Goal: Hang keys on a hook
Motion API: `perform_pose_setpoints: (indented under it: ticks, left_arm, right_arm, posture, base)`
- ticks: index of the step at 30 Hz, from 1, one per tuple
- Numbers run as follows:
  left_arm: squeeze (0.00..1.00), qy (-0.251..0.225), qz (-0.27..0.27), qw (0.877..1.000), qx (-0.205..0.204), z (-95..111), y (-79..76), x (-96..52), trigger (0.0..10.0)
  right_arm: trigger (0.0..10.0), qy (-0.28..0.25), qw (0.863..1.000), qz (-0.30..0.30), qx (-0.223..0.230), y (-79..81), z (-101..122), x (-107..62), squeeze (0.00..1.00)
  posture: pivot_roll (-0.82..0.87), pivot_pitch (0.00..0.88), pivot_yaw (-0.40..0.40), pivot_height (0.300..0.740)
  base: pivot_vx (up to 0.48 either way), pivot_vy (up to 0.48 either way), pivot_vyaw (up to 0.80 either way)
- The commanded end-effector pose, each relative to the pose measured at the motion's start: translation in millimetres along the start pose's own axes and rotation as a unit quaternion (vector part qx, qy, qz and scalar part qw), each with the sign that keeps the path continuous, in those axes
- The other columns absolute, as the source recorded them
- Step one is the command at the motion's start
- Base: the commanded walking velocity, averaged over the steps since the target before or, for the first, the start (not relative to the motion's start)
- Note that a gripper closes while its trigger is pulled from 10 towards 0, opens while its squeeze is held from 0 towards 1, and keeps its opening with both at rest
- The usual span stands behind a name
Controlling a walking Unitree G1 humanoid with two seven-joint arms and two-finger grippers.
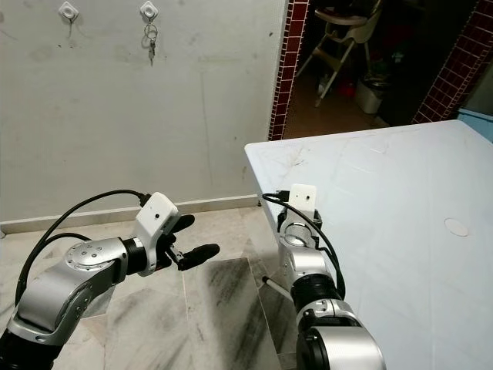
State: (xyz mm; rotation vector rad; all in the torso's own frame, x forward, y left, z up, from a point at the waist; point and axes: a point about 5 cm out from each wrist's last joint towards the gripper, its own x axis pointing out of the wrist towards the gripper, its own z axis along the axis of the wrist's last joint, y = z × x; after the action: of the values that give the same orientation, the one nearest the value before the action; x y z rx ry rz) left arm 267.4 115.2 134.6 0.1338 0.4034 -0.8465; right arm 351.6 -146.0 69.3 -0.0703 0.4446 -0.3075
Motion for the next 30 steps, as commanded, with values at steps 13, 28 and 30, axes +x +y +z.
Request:
perform_pose_setpoints:
  ticks: [13,28,30]
  left_arm:
    - [0.00,-0.011,0.005,1.000,0.018,7.4,-0.7,2.2,10.0]
    - [0.00,-0.015,0.014,1.000,0.019,9.2,2.0,2.3,10.0]
    - [0.00,-0.015,0.015,1.000,0.019,9.0,2.1,2.4,10.0]
  right_arm:
    - [0.0,-0.034,0.998,-0.045,-0.009,-23.9,11.6,4.0,0.00]
    - [6.9,-0.054,0.998,-0.033,-0.011,-24.7,20.8,2.5,0.00]
    - [10.0,-0.058,0.998,-0.030,-0.017,-25.0,21.6,2.3,0.00]
  posture:
    - [0.22,0.000,-0.062,0.740]
    - [0.22,0.000,-0.058,0.740]
    - [0.22,0.000,-0.058,0.740]
  base:
    - [0.000,0.000,0.00]
    - [0.000,0.000,0.00]
    - [0.000,0.000,0.00]
